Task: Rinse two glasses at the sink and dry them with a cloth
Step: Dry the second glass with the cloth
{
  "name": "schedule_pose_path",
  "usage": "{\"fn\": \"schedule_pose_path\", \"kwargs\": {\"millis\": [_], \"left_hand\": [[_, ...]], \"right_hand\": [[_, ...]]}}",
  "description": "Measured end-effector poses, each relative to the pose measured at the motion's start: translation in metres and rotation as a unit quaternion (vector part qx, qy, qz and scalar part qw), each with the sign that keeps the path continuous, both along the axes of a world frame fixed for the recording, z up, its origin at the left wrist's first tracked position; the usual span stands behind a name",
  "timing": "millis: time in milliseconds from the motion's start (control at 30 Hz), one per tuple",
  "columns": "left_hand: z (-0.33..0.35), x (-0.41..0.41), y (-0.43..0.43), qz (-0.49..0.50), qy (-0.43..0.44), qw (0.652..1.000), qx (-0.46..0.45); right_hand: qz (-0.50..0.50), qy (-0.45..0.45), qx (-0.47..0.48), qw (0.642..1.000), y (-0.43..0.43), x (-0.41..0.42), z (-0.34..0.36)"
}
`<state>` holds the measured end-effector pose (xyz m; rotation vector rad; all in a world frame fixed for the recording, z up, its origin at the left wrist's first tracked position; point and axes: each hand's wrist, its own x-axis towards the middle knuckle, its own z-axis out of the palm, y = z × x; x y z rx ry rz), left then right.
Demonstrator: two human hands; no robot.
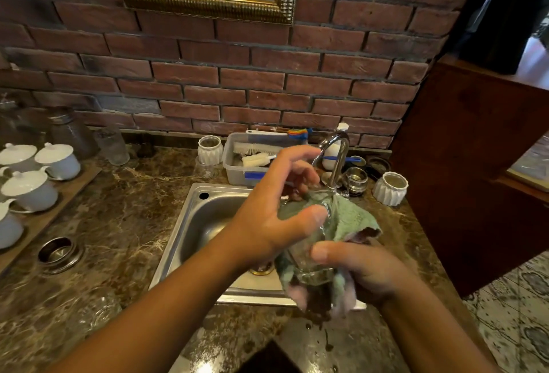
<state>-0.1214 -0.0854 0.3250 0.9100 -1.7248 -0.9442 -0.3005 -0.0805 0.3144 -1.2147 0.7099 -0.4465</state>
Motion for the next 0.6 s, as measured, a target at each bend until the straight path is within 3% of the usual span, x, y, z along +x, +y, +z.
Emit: {"fn": "schedule_pose_path", "kwargs": {"millis": [100,200,233,267,433,500,600], "left_hand": [[-0.008,-0.001,-0.007,0.029,-0.001,0.999,0.025],[-0.017,-0.007,-0.016,0.062,0.010,0.996,0.055],[-0.019,-0.010,-0.018,0.076,0.013,0.995,0.066],[-0.020,-0.013,-0.018,0.086,0.016,0.993,0.075],[-0.017,-0.016,-0.008,0.111,0.052,0.990,0.064],[-0.012,-0.012,-0.003,0.100,0.062,0.992,0.036],[-0.001,-0.007,0.006,0.065,0.066,0.996,-0.007]], "right_hand": [[-0.130,0.097,-0.229,0.960,-0.002,0.008,0.000],[-0.154,0.269,-0.430,0.848,-0.005,0.019,0.004],[-0.168,0.313,-0.478,0.803,-0.008,0.020,0.001],[-0.175,0.326,-0.504,0.781,-0.008,0.022,0.002],[-0.151,0.317,-0.491,0.797,-0.006,0.020,0.004],[-0.132,0.252,-0.447,0.848,-0.002,0.016,0.014],[-0.081,0.105,-0.304,0.943,0.001,0.002,0.024]]}}
